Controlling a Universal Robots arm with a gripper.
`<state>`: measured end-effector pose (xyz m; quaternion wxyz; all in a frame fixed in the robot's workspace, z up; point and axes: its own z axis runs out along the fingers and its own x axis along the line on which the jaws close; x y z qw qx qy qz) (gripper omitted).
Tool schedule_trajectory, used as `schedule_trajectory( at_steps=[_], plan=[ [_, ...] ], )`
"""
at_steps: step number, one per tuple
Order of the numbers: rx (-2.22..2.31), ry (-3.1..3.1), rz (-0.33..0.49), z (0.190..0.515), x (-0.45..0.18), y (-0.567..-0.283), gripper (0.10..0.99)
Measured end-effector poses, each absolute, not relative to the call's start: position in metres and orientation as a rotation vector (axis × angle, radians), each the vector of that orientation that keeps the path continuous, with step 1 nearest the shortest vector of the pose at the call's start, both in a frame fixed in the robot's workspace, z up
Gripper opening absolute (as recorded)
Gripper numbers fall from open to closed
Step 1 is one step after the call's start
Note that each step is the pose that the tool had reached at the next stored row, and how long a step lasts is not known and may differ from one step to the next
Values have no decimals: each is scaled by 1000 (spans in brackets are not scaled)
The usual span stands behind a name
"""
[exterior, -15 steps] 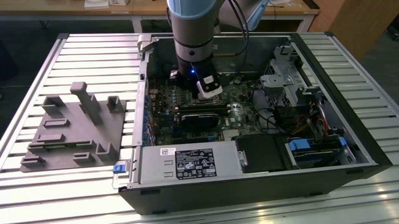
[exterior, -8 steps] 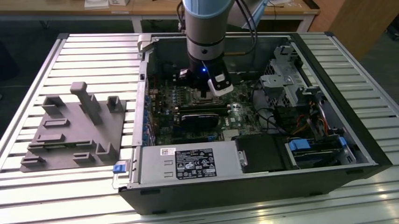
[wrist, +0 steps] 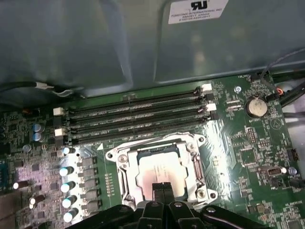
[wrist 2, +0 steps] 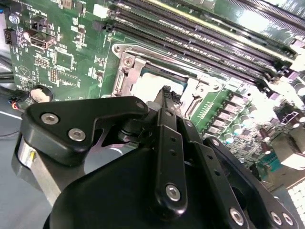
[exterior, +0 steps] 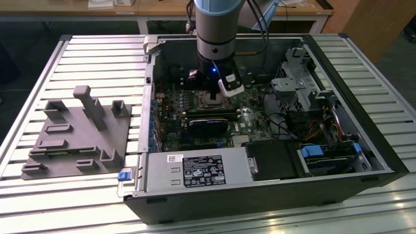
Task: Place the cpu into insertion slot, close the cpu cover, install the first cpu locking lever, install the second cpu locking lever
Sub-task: 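Install the second cpu locking lever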
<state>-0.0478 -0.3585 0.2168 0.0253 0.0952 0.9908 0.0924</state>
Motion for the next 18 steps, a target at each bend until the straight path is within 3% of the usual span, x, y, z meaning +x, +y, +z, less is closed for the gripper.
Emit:
schedule_trajectory(
  at_steps=[18],
  plan=[
    [289,3066,282,231,-44,-354,106]
  ],
)
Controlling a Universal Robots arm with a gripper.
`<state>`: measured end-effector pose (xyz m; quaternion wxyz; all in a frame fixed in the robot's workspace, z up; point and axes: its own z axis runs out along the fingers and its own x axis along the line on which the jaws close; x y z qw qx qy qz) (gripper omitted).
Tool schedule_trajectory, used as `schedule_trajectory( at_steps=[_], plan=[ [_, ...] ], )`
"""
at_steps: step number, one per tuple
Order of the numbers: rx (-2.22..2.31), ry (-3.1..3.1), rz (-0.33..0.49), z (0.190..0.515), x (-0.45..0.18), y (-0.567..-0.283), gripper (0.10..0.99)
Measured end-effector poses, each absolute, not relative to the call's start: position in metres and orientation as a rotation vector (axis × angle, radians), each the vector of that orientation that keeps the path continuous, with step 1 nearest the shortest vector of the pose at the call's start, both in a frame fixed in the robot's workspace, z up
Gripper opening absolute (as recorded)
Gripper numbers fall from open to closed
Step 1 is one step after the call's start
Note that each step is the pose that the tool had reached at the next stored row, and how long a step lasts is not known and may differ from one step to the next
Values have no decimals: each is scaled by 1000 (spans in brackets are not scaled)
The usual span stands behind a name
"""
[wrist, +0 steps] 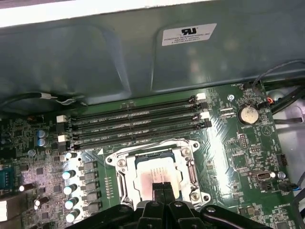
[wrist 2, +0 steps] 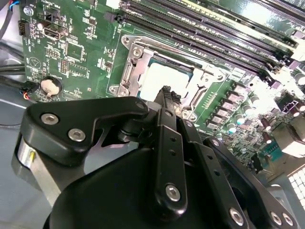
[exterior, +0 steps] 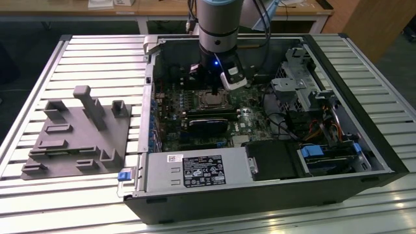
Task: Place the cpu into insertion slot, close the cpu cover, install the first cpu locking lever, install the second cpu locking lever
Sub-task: 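Install the second cpu locking lever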
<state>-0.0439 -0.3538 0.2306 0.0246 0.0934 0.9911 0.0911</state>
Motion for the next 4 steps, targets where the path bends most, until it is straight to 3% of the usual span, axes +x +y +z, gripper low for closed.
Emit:
schedule_trajectory(
  at_steps=[4],
  plan=[
    [289,3066,282,231,-44,-354,106]
  ],
)
